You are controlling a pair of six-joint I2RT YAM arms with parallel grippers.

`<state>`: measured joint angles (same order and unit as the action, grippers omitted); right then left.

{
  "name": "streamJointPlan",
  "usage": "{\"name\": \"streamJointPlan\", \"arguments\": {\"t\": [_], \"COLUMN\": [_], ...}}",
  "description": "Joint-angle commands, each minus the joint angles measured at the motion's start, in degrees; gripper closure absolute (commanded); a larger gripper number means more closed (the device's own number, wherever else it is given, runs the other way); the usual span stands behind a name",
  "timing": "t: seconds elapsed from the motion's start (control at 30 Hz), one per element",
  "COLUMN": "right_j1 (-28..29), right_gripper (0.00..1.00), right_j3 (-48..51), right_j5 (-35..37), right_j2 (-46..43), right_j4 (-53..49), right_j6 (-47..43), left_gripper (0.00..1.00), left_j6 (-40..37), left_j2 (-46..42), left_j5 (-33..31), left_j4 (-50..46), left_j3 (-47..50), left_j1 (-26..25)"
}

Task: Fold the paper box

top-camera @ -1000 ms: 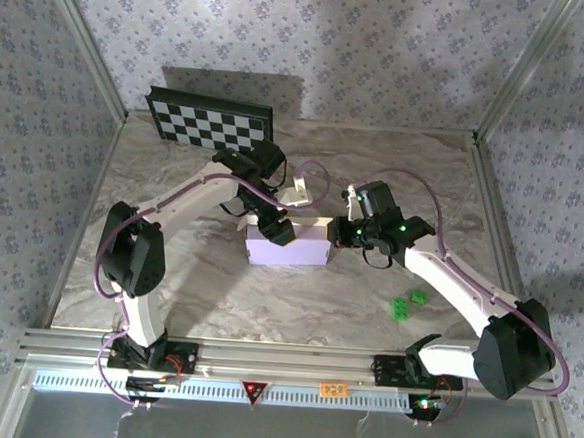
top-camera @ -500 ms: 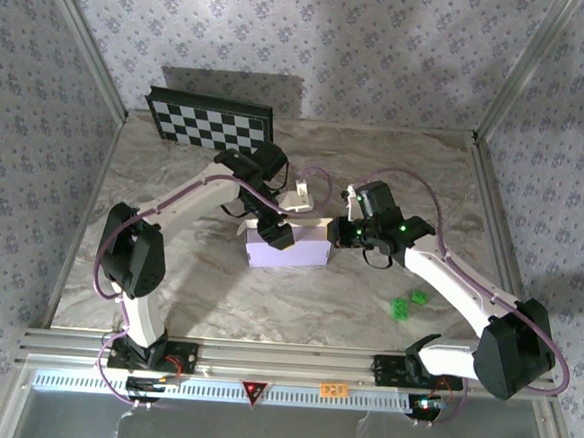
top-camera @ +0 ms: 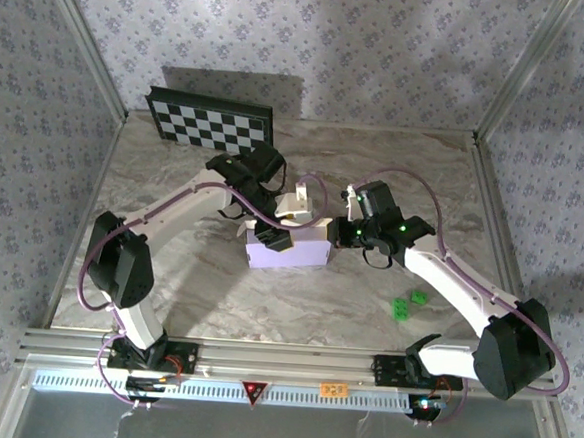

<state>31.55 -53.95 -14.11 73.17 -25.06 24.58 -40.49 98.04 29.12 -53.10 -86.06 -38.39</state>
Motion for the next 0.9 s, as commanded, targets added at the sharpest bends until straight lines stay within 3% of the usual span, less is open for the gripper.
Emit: {"name": "streamJointPlan", "arguments": {"t": [0.0,0.23,0.67,0.87], "right_j1": [0.2,0.2,0.2,0.0], "right_gripper": [0.87,0.87,0.87,0.68], "right_j3": [-1.1,-1.1,-2.1,-4.2], "right_j5": [1.3,1.3,1.7,3.5], "right_j2": [0.4,0.5,0.1,-2.2], "right_j4": [-2.3,-2.3,-3.0,-5.4], "right_j6": [-0.7,-0.7,-0.8,-1.5], "left_gripper": [0.34,0.35,0.58,0.62], "left_j6": [-0.4,-0.3,0.8,0.4], "left_j2": [1.3,2.8,4.1,3.7], "left_j5": [1.3,0.6,-3.5,-3.3], "left_j4": [-4.4,-4.8,-5.5,-5.8], "left_j3": [-1.0,-0.6,-2.4,-2.6], "left_j1": [-0.4,-0.5,-0.7,-0.9]}}
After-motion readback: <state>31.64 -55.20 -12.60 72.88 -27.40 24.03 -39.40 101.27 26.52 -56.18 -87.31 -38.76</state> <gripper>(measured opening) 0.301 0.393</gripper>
